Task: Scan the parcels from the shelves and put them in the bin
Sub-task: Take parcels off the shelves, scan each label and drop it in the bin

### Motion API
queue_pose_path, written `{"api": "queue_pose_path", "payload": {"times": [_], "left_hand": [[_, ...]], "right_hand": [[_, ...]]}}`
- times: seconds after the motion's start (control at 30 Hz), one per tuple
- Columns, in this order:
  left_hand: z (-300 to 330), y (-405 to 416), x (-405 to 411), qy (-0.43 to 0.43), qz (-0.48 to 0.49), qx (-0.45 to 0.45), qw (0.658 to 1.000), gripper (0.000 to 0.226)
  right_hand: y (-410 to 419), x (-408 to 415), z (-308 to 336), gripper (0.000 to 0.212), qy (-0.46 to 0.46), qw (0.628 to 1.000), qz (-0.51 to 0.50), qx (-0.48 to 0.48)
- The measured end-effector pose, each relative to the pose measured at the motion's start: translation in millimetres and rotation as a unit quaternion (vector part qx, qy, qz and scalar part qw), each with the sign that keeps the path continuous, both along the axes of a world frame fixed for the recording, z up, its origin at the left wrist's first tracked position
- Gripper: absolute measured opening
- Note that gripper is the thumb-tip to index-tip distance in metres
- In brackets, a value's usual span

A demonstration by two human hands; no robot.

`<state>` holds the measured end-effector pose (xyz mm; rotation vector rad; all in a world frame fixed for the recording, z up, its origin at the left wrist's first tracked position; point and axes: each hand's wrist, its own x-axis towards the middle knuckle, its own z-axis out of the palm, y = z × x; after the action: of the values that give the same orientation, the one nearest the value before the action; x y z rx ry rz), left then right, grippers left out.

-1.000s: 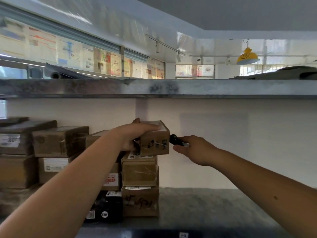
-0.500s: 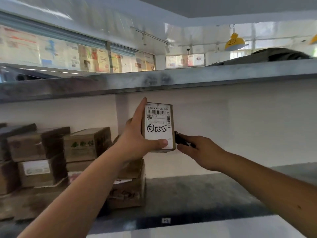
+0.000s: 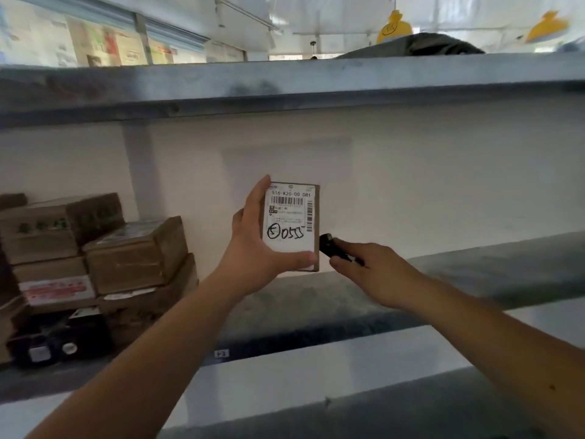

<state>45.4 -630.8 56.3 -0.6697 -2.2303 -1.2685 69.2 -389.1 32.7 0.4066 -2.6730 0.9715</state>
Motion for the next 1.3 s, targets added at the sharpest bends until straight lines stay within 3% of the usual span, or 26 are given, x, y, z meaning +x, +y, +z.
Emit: {"api": "queue_pose_path", "payload": {"times": [0.2, 0.63, 1.0, 1.3], "left_hand": [[-48, 23, -17, -0.009, 0.033, 0.031, 0.999, 0.141], [-82, 16, -45, 0.019, 0.162, -0.082, 0.983, 0.133], [-88, 12, -48, 0.027, 0.165, -0.070, 0.983, 0.127], [-82, 17, -42, 0.012, 0.153, -0.044, 0.987, 0.132]], "right_hand": [[28, 11, -27, 0.045, -0.035, 0.999, 0.011, 0.015], [55, 39, -46, 0.046, -0.121, 0.987, 0.029, 0.105], [56, 56, -47, 0.056, -0.112, 0.973, 0.040, 0.195], [66, 64, -43, 0.050, -0.103, 0.973, 0.040, 0.201]]}}
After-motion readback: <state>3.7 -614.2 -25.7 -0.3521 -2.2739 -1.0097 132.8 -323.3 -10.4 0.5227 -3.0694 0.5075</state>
